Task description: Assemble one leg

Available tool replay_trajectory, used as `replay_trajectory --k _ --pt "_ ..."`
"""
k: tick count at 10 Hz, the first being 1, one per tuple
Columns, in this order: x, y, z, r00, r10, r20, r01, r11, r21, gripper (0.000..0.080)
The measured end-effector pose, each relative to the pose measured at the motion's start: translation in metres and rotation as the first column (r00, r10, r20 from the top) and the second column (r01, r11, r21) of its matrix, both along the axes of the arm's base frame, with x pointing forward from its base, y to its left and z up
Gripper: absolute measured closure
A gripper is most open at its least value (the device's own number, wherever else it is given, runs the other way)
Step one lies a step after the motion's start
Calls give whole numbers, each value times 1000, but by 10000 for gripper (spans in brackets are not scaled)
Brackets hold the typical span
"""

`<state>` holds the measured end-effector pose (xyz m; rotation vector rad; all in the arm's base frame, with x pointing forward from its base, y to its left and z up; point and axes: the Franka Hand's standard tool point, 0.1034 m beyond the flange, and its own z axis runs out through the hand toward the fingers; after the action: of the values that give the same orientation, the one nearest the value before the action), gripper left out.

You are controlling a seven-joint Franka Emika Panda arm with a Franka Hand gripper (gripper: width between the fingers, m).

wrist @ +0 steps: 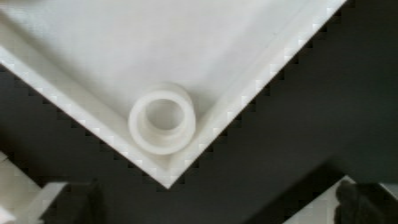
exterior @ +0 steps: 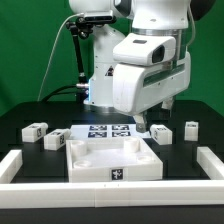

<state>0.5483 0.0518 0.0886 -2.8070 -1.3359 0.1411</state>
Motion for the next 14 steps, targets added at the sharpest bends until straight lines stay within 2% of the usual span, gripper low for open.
replay_trajectory --k 7,8,10,11,12,14 --pt "-1 0 -1 1000 0 -1 0 1000 0 150" --pt "-8 -5 -3 995 93 27 -94 996 11 150" --pt "-36 -22 -7 965 256 49 -258 966 20 150" --pt "-41 -32 -12 917 395 52 -396 918 29 150" --pt "-44 -40 -15 898 437 55 -438 898 28 150" --pt "-46 -41 -16 893 447 47 -448 894 21 150"
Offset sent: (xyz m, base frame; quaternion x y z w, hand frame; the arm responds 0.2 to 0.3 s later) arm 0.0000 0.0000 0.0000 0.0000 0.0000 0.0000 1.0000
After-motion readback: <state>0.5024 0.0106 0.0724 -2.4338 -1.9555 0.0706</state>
